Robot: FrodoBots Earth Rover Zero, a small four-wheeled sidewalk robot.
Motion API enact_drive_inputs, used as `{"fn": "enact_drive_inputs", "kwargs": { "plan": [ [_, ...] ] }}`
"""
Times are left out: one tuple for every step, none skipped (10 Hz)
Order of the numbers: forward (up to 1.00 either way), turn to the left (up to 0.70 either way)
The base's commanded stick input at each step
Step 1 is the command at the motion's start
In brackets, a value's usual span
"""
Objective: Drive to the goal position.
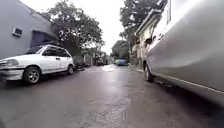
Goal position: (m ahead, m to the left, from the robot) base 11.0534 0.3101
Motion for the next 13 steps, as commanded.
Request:
{"fn": "enact_drive_inputs", "kwargs": {
  "plan": [
    [1.0,0.0],
    [1.0,0.0],
    [1.0,0.0],
    [1.0,0.0],
    [1.0,0.0],
    [1.0,0.0],
    [1.0,0.0],
    [1.0,0.0],
    [1.0,0.0],
    [1.0,0.0],
    [1.0,0.0],
    [1.0,0.0],
    [1.0,0.0]
  ]
}}
